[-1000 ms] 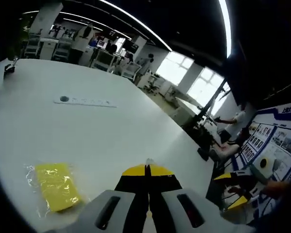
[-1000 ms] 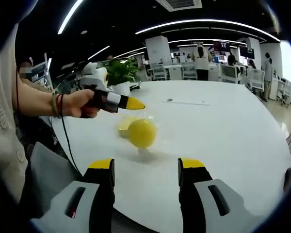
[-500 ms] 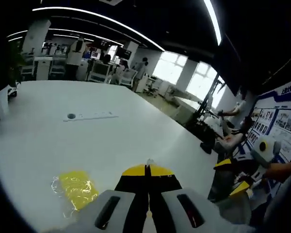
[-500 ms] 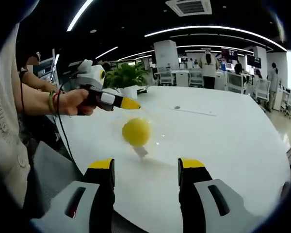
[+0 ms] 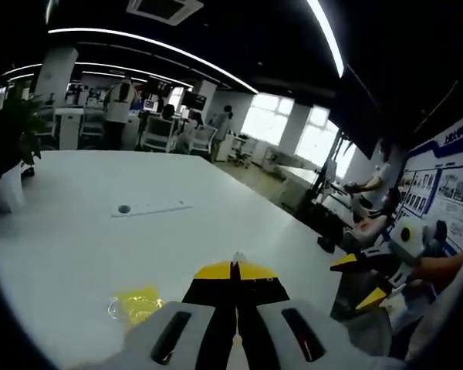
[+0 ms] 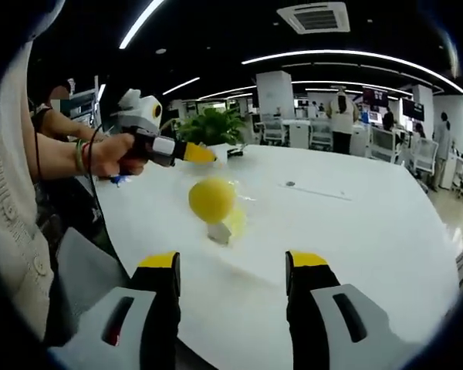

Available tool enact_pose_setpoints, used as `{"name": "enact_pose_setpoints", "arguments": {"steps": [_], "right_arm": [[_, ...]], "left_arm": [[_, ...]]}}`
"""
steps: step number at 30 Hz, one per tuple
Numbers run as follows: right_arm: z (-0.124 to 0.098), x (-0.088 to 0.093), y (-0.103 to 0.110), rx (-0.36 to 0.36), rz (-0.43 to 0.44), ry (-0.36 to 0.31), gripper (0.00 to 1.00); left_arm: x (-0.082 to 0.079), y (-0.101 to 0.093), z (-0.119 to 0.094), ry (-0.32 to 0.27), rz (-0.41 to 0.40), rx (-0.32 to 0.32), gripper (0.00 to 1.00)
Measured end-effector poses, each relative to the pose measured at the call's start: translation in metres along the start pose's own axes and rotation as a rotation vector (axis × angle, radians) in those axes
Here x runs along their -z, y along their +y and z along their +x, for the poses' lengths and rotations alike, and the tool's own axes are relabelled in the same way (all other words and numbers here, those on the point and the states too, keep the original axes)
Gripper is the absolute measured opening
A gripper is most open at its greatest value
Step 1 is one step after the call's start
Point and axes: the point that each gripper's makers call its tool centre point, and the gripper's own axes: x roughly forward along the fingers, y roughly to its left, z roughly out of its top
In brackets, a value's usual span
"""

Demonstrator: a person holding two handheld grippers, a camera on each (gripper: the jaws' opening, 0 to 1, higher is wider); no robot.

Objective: Compare the silicone blocks by pressing each to a similar depth, holding the contact briefly, and releasing to observe deformation and rebound differences across the visible hardness samples.

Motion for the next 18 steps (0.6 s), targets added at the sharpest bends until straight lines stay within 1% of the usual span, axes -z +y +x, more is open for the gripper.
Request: {"name": "enact_pose_setpoints", "arguments": {"steps": [3, 8, 11, 18], "right_arm": [[0.001, -0.004, -0.001, -0.008, -0.006, -0.002, 0.53], [0.004, -0.010, -0.005, -0.017, -0.017, -0.004, 0.55], [0.005, -0.015, -0.007, -0.026, -0.024, -0.005, 0.57], [0.009, -0.019, -0.011, -0.043, -0.047, 0.006, 0.58]], "left_arm": [[-0.005, -0.001, -0.002, 0.001, -0.011, 0.007, 0.00], [-0.012, -0.001, -0.004, -0.010, -0.002, 0.000, 0.00], [-0.017, -0.001, -0.005, -0.014, -0.005, 0.007, 0.00], [-0.028, -0.003, -0.007, -0.026, 0.003, 0.011, 0.00]]}}
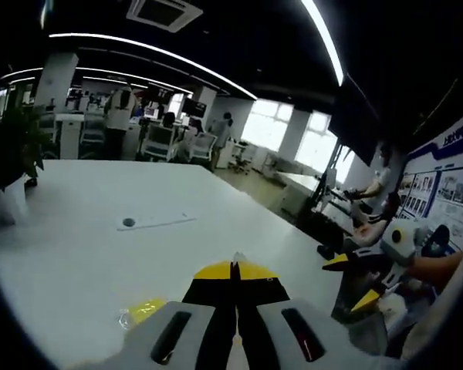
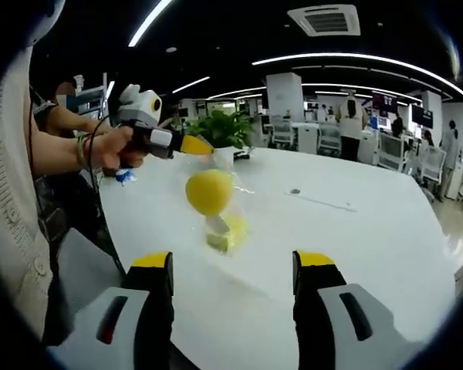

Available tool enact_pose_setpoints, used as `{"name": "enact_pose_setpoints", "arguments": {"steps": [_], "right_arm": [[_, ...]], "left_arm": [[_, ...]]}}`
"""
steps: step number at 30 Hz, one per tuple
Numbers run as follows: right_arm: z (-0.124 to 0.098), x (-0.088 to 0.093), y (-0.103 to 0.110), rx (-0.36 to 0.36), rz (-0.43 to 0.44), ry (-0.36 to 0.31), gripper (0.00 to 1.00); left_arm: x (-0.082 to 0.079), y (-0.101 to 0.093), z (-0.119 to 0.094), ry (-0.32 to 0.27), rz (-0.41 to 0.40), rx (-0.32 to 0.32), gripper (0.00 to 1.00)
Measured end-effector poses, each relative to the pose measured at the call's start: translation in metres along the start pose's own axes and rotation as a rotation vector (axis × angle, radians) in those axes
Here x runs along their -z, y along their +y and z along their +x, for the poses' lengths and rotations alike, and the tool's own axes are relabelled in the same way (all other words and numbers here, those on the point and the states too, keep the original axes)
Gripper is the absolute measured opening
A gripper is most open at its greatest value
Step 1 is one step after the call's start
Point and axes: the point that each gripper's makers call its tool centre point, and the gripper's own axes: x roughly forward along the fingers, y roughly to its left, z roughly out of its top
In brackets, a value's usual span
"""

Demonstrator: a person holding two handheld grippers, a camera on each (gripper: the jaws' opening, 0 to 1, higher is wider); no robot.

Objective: Compare the silicone blocks by pressing each to a similar depth, holding the contact briefly, and releasing to observe deformation and rebound differences across the visible hardness samples.

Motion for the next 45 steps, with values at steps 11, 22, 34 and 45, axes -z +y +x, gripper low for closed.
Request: {"name": "enact_pose_setpoints", "arguments": {"steps": [11, 22, 34, 45], "right_arm": [[0.010, -0.015, -0.010, -0.033, -0.045, 0.005, 0.58], [0.036, -0.042, -0.017, -0.100, -0.142, 0.006, 0.57], [0.059, -0.058, -0.016, -0.176, -0.228, 0.028, 0.56], [0.087, -0.068, -0.005, -0.269, -0.305, 0.062, 0.56]], "left_arm": [[-0.005, -0.006, 0.002, 0.007, 0.021, 0.026, 0.00], [-0.008, -0.011, 0.004, 0.005, 0.018, 0.044, 0.00], [-0.008, -0.010, 0.006, 0.010, 0.011, 0.057, 0.00], [-0.009, -0.015, 0.009, 0.023, 0.033, 0.078, 0.00]]}}
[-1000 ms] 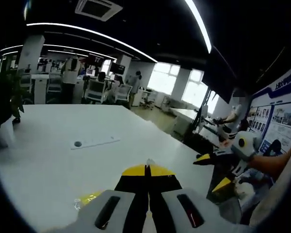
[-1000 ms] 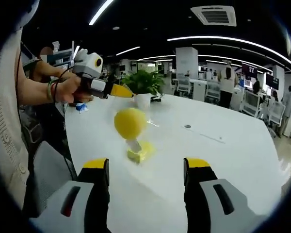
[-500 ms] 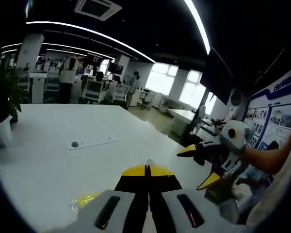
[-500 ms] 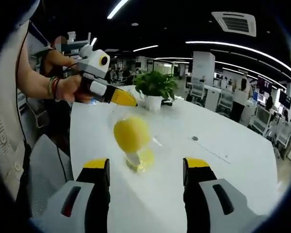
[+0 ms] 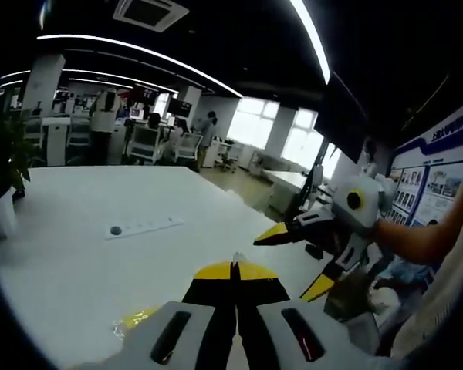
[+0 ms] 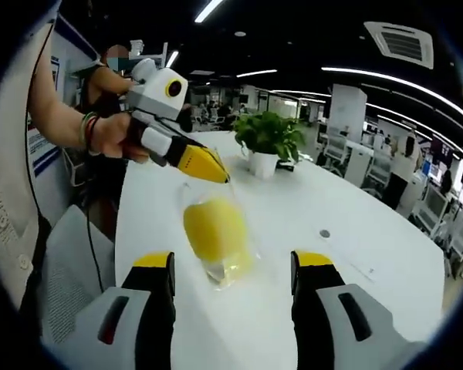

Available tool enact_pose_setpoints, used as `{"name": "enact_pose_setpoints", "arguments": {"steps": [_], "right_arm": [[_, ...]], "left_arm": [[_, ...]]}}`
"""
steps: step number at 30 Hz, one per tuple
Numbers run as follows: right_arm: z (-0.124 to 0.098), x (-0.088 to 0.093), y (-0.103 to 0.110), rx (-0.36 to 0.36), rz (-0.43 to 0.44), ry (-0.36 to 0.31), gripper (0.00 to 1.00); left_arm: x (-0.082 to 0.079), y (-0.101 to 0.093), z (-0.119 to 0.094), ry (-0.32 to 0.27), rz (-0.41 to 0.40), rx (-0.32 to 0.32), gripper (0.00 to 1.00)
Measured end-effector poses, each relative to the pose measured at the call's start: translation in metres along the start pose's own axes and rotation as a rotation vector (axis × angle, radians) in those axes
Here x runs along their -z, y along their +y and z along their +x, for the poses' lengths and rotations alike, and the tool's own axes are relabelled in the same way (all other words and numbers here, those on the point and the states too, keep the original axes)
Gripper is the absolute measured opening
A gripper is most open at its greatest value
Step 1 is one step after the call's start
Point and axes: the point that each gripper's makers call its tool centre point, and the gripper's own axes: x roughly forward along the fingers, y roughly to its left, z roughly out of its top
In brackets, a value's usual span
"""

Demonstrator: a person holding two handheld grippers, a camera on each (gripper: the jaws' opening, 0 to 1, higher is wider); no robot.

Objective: Compare the silicone blocks by pressing each to a similar depth, holding the contact briefly, and releasing to observe deformation and rebound differences across the visible hardness samples.

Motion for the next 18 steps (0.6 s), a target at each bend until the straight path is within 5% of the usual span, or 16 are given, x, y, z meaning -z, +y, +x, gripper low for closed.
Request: {"name": "enact_pose_setpoints", "arguments": {"steps": [18], "right_arm": [[0.037, -0.017, 0.004, -0.114, -0.080, 0.031, 0.55]], "left_arm": [[-0.001, -0.005, 0.006, 0.003, -0.007, 0.020, 0.00]]}}
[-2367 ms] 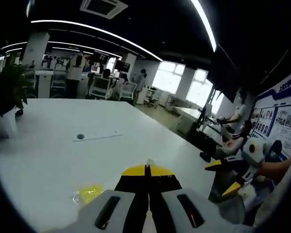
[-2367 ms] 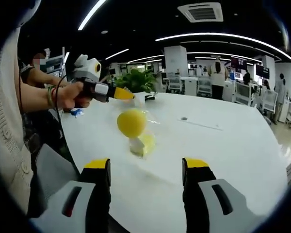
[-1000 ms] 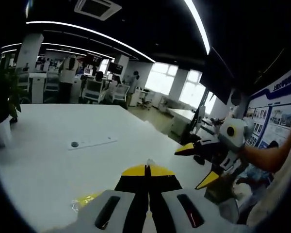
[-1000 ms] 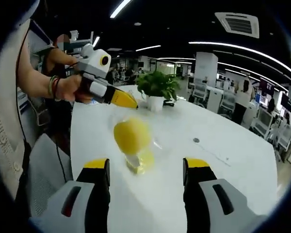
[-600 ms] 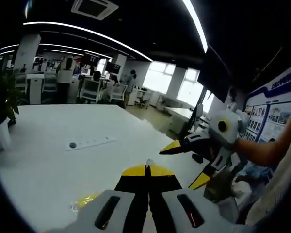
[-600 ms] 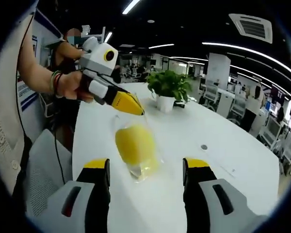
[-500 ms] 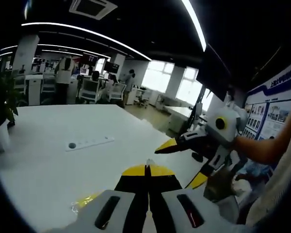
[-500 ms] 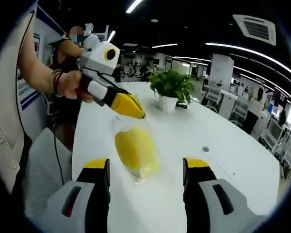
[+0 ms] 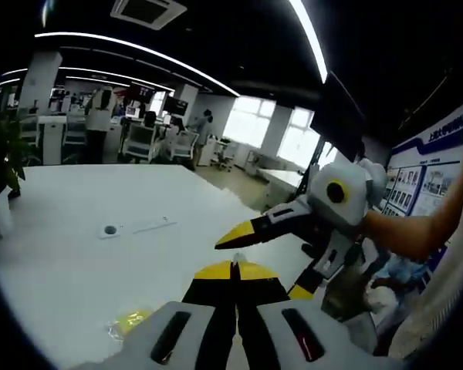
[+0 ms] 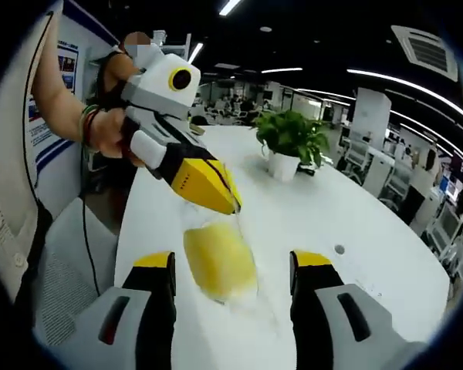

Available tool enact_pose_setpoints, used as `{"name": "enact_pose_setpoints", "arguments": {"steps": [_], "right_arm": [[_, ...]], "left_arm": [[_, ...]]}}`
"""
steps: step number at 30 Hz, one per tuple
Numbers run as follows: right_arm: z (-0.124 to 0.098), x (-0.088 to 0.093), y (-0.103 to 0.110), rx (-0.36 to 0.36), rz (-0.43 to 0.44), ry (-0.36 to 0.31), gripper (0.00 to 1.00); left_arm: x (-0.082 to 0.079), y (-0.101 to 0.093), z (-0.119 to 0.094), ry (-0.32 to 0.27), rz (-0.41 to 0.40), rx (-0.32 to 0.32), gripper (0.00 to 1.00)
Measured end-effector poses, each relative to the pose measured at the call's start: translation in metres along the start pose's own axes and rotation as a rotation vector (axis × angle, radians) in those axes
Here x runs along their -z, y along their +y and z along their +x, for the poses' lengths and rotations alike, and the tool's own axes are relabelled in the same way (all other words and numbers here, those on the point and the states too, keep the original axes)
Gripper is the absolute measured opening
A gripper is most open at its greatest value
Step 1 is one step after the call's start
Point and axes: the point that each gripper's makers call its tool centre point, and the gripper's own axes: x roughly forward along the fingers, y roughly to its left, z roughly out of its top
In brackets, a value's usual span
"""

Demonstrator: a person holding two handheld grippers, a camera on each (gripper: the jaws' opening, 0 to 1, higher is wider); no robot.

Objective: Compare the silicone blocks by pressing each to a similar depth, holding the contact briefly, and releasing to observe deformation and rebound differences across the visible hardness samples.

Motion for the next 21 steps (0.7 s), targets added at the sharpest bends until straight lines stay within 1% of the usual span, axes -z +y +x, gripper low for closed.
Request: {"name": "enact_pose_setpoints", "arguments": {"steps": [8, 10, 18, 21], "right_arm": [[0.017, -0.002, 0.008, -0.064, -0.036, 0.024, 0.54], [0.020, 0.001, 0.010, -0.081, -0.047, 0.046, 0.54], [0.026, 0.007, 0.009, -0.118, -0.065, 0.076, 0.54], [0.030, 0.013, 0.009, -0.131, -0.063, 0.100, 0.53]], "left_arm": [[-0.003, -0.005, 0.001, -0.003, -0.003, 0.018, 0.00], [-0.003, -0.007, 0.001, -0.003, -0.003, 0.023, 0.00], [-0.008, -0.012, 0.001, -0.010, 0.005, 0.037, 0.00], [-0.009, -0.015, 0.001, -0.006, 0.009, 0.048, 0.00]]}}
